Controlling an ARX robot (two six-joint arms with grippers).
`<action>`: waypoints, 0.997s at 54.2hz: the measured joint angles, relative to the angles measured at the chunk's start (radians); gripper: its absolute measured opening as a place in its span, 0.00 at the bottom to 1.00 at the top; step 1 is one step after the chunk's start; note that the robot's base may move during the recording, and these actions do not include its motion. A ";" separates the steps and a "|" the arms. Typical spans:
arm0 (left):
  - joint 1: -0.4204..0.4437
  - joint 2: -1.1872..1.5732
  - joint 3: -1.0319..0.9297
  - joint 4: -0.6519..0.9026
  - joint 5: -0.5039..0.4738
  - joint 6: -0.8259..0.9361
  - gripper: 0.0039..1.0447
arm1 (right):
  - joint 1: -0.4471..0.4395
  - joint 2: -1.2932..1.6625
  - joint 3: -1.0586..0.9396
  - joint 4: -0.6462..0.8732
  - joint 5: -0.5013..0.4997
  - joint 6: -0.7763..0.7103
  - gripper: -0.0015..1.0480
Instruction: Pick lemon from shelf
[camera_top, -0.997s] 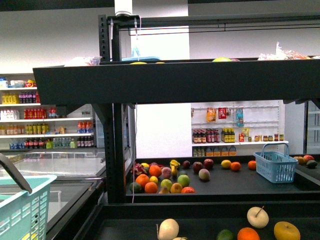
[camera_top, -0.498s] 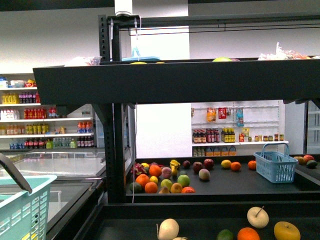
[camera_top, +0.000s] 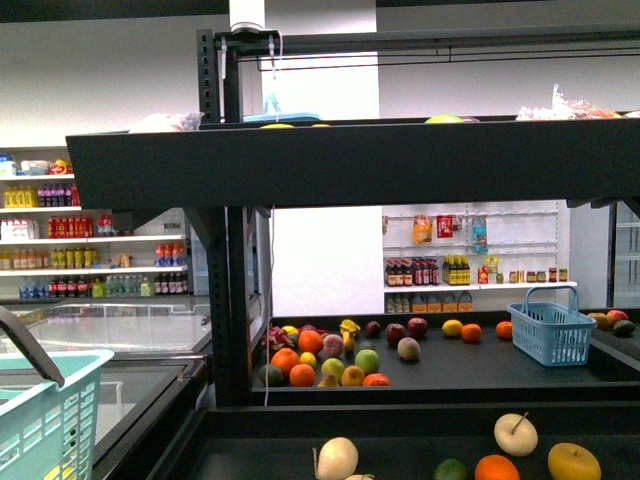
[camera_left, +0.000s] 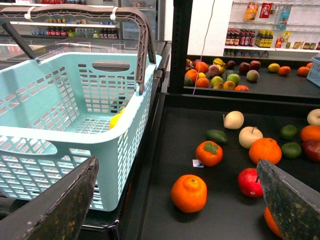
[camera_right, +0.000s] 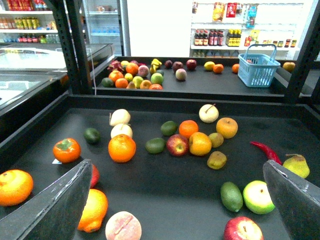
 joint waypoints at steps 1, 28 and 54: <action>0.000 0.000 0.000 0.000 0.000 0.000 0.93 | 0.000 0.000 0.000 0.000 0.000 0.000 0.98; 0.000 0.000 0.000 0.000 0.000 0.000 0.93 | 0.000 0.000 0.000 0.000 0.000 0.000 0.98; 0.000 0.000 0.000 0.000 0.000 0.000 0.93 | 0.000 0.000 0.000 0.000 0.000 0.000 0.98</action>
